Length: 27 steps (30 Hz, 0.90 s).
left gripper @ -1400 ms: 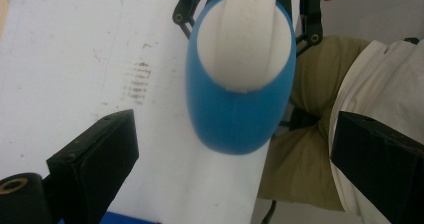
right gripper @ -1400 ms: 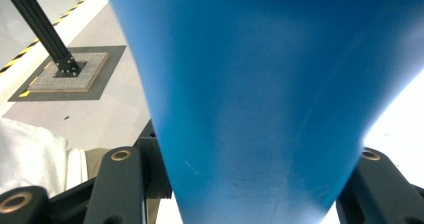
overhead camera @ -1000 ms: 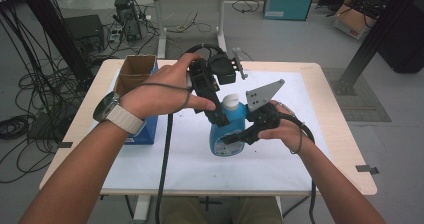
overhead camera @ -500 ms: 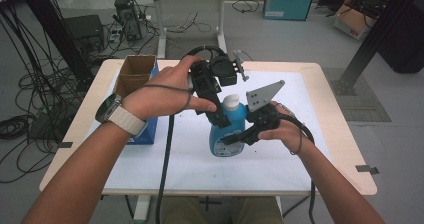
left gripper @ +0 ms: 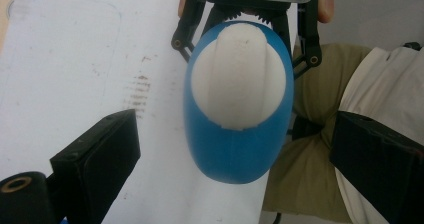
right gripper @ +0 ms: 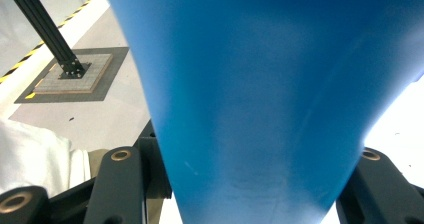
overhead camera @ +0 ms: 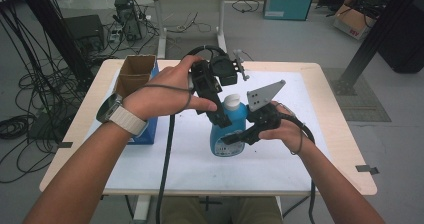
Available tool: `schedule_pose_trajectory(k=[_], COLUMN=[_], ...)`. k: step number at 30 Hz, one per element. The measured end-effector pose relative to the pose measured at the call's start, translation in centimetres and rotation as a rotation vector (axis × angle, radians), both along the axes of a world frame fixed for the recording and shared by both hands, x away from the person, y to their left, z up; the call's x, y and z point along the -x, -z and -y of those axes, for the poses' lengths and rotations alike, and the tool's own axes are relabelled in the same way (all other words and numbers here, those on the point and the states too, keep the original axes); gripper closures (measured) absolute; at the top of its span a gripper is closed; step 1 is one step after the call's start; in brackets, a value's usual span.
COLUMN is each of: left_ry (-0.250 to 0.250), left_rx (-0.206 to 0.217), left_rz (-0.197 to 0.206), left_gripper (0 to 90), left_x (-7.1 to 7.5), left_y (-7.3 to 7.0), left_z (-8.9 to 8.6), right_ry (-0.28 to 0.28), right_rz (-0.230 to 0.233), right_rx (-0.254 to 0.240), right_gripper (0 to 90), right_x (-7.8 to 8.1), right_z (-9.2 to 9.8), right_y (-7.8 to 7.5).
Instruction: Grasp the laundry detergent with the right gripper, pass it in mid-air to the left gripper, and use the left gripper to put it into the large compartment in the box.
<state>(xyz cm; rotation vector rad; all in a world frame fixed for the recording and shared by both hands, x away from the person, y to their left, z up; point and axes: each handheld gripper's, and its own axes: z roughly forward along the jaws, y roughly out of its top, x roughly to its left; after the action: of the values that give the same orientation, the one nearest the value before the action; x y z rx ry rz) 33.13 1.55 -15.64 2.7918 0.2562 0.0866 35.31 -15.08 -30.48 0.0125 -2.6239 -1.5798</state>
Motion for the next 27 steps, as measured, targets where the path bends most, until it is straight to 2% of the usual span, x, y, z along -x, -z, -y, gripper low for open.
schedule_pose_trajectory(k=[27], left_ry=[0.004], left_rx=[0.004], left_rz=[0.000], left_gripper=[7.1], left_x=[0.05], left_y=[-0.05], left_z=[0.05], right_ry=[0.007], right_rz=[-0.002], right_rx=[-0.003], right_gripper=[44.1], right_x=[0.02], right_z=[0.13], right_y=[-0.09])
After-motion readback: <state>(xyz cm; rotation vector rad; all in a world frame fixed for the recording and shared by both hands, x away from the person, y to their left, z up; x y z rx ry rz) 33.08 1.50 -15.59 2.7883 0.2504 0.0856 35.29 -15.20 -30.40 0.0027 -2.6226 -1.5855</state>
